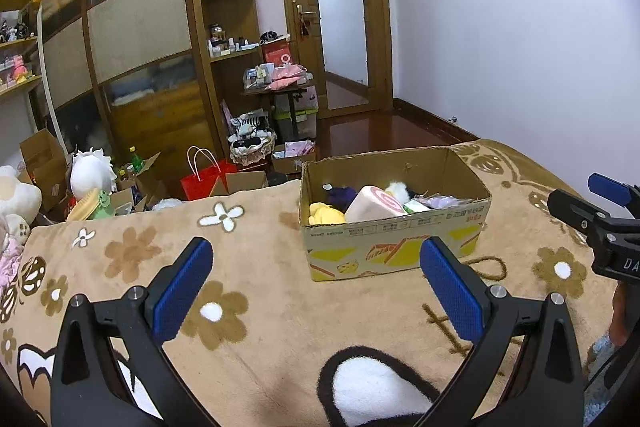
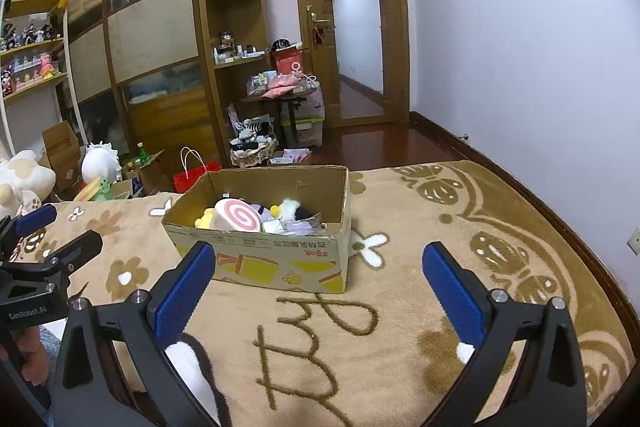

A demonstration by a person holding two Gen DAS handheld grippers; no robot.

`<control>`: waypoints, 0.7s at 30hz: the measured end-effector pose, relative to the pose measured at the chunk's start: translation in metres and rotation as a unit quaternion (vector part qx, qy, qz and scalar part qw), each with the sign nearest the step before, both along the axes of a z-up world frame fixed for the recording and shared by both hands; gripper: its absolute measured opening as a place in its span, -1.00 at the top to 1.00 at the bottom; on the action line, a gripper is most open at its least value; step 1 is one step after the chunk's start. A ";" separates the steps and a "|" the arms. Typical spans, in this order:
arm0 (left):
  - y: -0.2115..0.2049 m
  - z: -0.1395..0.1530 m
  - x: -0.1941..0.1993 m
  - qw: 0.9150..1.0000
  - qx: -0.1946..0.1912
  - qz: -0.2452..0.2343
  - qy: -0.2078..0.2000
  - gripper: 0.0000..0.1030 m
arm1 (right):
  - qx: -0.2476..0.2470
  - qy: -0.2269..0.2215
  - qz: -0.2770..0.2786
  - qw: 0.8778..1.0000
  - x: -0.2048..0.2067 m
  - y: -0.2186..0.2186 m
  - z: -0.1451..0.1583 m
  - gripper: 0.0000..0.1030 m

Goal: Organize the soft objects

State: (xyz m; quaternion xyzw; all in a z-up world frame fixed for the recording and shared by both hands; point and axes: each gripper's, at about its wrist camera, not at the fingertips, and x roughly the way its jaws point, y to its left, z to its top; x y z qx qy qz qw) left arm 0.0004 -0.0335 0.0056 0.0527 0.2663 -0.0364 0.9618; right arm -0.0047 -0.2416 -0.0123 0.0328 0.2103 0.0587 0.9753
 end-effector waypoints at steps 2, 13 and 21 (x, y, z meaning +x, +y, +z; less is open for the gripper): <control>0.001 0.000 0.000 1.000 0.001 0.005 -0.004 -0.99 | 0.001 0.001 0.000 1.000 0.002 0.000 0.000 -1.00; -0.001 -0.001 0.000 1.000 -0.001 -0.002 0.000 -0.99 | -0.004 0.001 0.001 1.000 0.005 0.003 -0.002 -1.00; -0.002 0.000 -0.001 1.000 0.000 -0.003 0.002 -0.99 | -0.004 0.001 0.001 1.000 0.005 0.002 -0.002 -1.00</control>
